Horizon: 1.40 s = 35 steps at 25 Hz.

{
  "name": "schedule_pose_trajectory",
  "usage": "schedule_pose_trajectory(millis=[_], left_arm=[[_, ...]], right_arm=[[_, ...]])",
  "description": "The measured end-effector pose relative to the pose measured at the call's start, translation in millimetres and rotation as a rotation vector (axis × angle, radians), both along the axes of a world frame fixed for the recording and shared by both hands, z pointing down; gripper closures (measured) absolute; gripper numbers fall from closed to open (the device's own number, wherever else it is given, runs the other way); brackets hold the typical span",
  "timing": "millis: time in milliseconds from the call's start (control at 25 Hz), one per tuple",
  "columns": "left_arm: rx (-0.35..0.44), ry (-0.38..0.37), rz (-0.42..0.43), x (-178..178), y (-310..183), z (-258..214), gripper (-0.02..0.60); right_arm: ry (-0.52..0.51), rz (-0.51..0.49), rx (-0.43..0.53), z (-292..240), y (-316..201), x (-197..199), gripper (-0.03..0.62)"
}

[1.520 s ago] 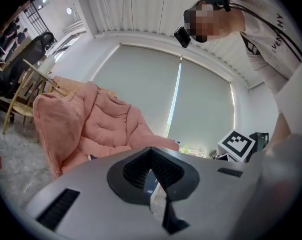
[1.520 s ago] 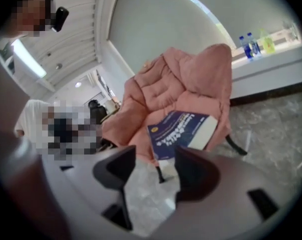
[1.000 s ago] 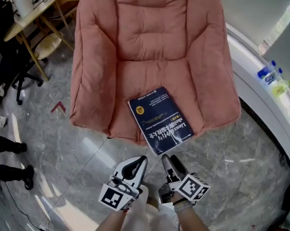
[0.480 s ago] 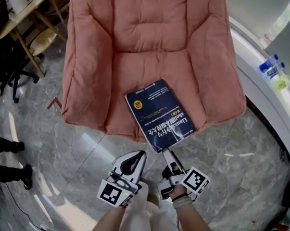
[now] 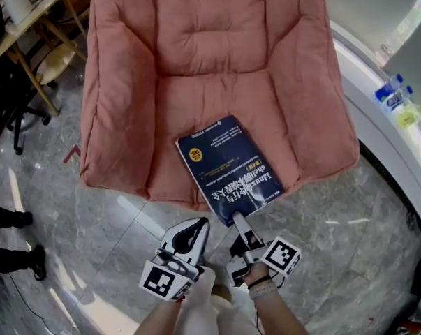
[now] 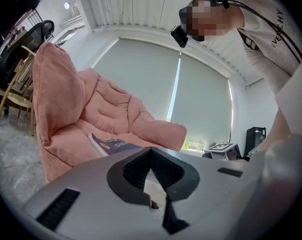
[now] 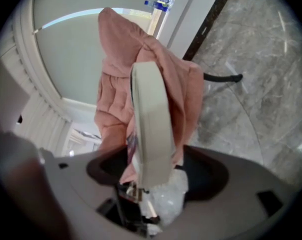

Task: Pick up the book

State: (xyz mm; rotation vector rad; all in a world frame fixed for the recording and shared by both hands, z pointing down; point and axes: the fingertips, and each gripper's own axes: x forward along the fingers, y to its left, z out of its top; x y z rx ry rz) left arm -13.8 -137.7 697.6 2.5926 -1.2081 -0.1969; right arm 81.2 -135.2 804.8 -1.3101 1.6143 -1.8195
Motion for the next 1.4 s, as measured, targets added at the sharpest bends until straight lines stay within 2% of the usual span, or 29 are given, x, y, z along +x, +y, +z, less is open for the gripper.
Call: schedule_pose_trajectory(millis=[480,800,1120,1400], left_arm=[[0.017,0.007,-0.004,-4,-15,20,0.572],[0.021,0.002,0.002,-6,-17,24,0.572],[0.024,0.006,-0.004,-11,-18,23,0.572],[0.011,0.018,-0.006,-10,-18,17,0.572]], right_arm=[[-0.099,-0.042,0.079,10,-21,-10,0.261],[-0.164,-0.061,0.094,11,-33,-18,0.269],[-0.147,-0.075,0.120,4,-37,-20,0.373],[-0.176,-0.060,0.141,-12,-37,-20,0.410]])
